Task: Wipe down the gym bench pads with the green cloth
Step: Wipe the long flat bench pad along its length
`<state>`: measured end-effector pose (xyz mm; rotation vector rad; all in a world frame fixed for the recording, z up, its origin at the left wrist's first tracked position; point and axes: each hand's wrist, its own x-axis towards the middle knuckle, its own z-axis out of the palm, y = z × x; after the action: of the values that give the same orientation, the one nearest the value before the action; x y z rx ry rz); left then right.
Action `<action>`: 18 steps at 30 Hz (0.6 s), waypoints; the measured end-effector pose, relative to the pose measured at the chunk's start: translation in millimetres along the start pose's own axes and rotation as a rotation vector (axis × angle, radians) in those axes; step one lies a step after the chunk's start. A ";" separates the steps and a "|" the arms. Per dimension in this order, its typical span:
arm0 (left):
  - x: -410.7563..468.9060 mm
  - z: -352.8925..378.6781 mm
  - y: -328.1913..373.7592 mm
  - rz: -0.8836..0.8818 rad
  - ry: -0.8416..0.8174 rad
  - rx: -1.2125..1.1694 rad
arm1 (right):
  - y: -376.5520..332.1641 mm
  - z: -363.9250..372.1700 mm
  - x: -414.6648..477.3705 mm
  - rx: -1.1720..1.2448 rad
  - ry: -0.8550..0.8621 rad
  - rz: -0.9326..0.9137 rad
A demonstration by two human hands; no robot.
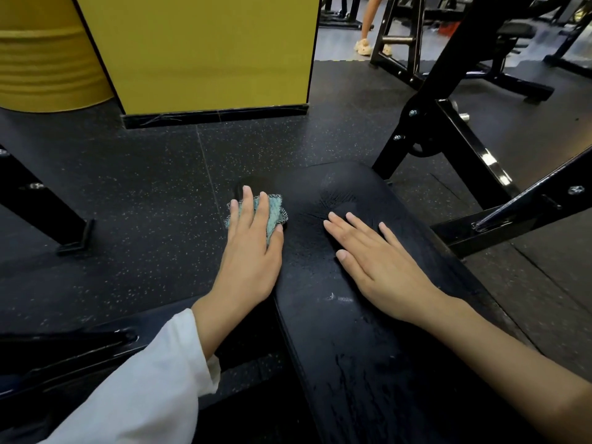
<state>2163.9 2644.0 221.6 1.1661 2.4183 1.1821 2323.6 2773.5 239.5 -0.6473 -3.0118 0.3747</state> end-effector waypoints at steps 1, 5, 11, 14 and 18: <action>-3.9 -0.1 1.7 -0.005 -0.003 -0.009 | -0.5 -0.4 -0.3 -0.001 0.001 0.000; -24.3 0.8 9.7 -0.021 -0.022 -0.037 | -2.4 -3.8 0.3 -0.005 -0.027 0.013; -66.3 6.7 27.4 -0.035 -0.044 -0.065 | -8.2 -10.8 -13.8 0.044 -0.054 0.004; -85.4 9.8 36.7 -0.062 -0.018 -0.112 | -12.9 -9.4 -34.9 0.054 -0.049 -0.013; -105.1 13.5 50.3 -0.113 -0.004 -0.141 | -13.4 -6.2 -62.6 0.040 -0.035 -0.008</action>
<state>2268.8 2593.3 234.5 0.9768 2.3216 1.2895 2376.0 2737.4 249.6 -0.6319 -3.0299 0.4499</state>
